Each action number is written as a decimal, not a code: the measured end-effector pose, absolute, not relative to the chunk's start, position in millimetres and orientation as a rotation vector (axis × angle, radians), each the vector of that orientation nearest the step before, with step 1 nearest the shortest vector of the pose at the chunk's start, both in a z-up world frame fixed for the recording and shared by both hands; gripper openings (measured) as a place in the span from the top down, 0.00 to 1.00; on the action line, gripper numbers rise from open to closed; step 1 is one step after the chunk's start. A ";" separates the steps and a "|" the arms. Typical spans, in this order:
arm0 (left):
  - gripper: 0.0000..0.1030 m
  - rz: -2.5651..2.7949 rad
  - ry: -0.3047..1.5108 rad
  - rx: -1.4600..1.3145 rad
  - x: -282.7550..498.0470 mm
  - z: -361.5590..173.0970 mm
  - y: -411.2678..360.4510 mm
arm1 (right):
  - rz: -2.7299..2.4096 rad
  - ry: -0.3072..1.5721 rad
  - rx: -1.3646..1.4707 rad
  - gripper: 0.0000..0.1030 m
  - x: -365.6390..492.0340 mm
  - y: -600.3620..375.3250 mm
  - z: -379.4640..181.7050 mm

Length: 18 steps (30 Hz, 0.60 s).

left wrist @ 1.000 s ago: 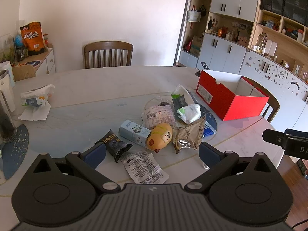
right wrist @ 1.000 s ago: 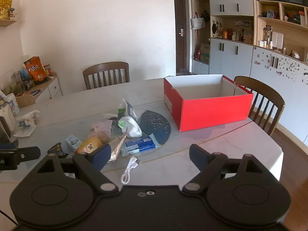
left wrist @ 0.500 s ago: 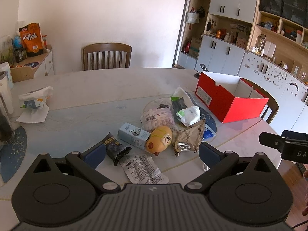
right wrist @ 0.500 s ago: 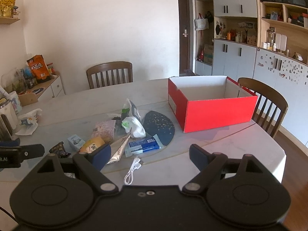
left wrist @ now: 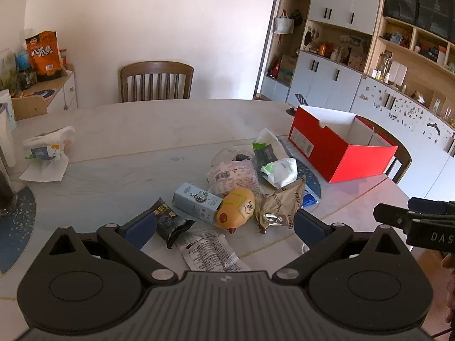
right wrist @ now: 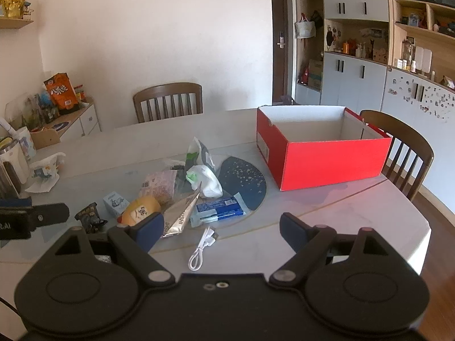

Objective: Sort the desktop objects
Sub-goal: 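Move both tools toward the snack pile on the table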

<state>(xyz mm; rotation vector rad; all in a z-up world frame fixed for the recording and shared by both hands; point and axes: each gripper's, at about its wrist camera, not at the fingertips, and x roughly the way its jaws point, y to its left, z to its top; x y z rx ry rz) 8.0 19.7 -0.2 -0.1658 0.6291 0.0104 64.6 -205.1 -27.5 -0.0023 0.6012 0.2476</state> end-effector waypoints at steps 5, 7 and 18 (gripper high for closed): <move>0.00 0.012 0.639 -0.175 15.9 -4.3 23.9 | 0.259 0.610 -0.021 0.15 71.0 -200.3 -35.5; 0.00 0.016 0.643 -0.176 19.9 -6.7 26.7 | 0.270 0.609 -0.022 0.15 73.6 -198.9 -39.1; 0.00 0.027 0.654 -0.068 50.9 -39.7 42.5 | 0.299 0.645 -0.048 0.15 95.9 -185.2 -60.0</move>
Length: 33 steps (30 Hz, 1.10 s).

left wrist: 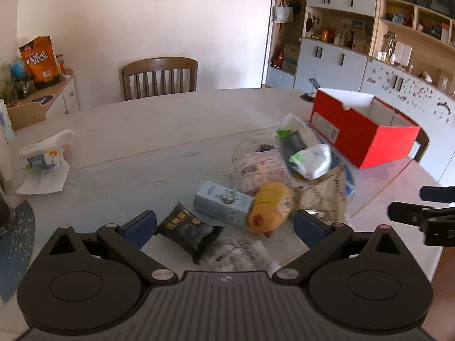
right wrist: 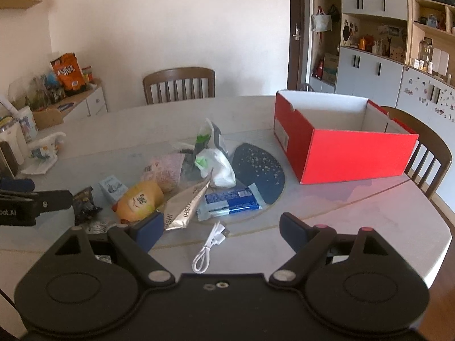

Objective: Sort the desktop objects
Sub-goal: 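Move both tools toward the snack pile on the table, then grasp the black snack bag with the left tool while the right tool grasps the white USB cable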

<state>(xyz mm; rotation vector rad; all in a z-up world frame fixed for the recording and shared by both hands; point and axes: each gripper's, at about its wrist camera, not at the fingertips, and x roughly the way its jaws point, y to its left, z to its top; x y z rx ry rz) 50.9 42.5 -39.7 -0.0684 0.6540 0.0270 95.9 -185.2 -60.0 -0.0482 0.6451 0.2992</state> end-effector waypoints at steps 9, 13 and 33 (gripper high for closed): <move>0.00 0.017 0.666 -0.011 73.6 -65.7 59.7 | 0.306 0.705 -0.076 0.16 116.6 -174.2 -83.0; 0.00 0.018 0.681 0.026 83.2 -77.0 63.6 | 0.308 0.734 -0.108 0.16 126.0 -166.4 -96.3; 0.11 0.002 0.736 0.054 105.4 -103.9 77.8 | 0.290 0.826 -0.147 0.17 147.1 -151.8 -124.0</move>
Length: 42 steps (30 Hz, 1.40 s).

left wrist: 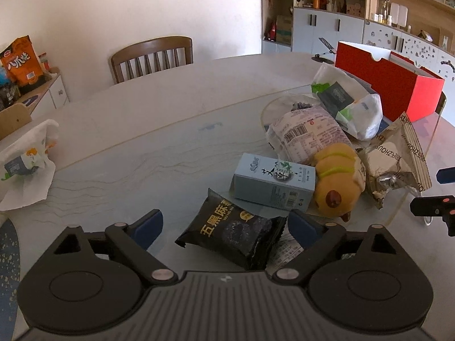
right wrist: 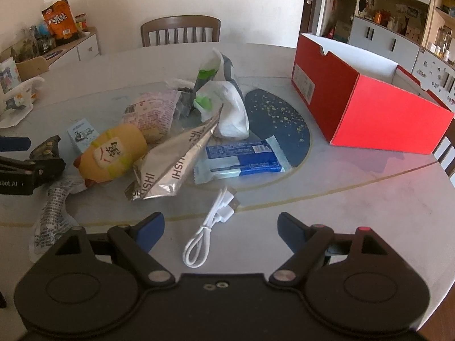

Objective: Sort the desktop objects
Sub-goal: 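Grasp the black snack bag with the left tool while the right tool grasps the white USB cable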

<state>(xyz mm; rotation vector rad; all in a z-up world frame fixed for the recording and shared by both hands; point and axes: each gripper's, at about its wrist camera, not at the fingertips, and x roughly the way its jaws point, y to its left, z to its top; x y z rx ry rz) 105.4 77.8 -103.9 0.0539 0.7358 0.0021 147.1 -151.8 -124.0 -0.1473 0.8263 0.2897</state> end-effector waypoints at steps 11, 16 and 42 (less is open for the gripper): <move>0.25 -0.013 0.752 0.042 107.2 -106.5 77.8 | 0.296 0.863 -0.167 0.19 153.1 -144.3 -129.8; 0.33 -0.013 0.749 0.037 107.6 -105.1 78.4 | 0.301 0.878 -0.174 0.43 154.2 -143.5 -132.3; 0.51 0.007 0.747 -0.009 92.7 -91.6 83.5 | 0.287 0.847 -0.151 0.89 148.4 -157.0 -115.5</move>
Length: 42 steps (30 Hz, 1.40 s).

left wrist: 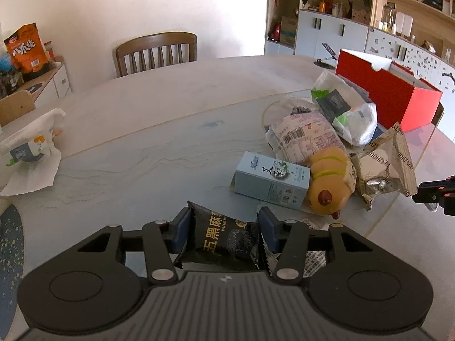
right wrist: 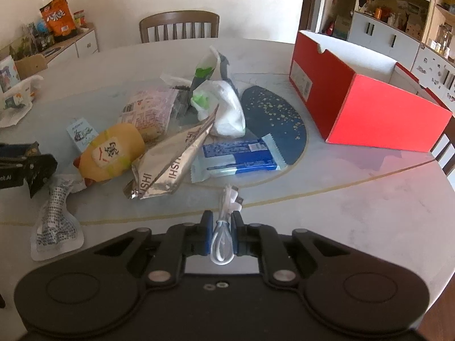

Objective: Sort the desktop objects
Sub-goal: 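Grasp the black snack bag with the left tool while the right tool grasps the white USB cable, then carry the black bag and white cable over the red shoebox with both tools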

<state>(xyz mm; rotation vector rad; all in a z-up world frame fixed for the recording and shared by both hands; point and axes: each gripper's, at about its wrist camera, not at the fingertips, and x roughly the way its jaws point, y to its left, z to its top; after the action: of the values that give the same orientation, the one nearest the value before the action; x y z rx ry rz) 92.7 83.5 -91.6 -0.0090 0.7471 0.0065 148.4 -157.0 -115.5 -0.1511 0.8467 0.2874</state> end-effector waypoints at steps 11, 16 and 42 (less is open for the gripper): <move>0.51 -0.013 0.724 -0.068 81.7 -68.9 79.8 | 0.281 0.820 -0.124 0.93 143.5 -169.2 -98.2; 0.51 -0.035 0.707 -0.087 77.8 -58.6 74.7 | 0.284 0.818 -0.118 0.94 142.4 -173.4 -95.9; 0.51 -0.217 0.658 -0.079 104.4 15.7 -6.3 | 0.265 0.662 0.029 0.94 154.8 -240.4 -5.0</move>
<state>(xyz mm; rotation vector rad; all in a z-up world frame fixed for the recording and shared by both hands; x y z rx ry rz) 104.4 -6.3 15.7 -0.0785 0.6583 -0.2172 154.8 -240.4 -5.0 0.0285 0.6621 0.2650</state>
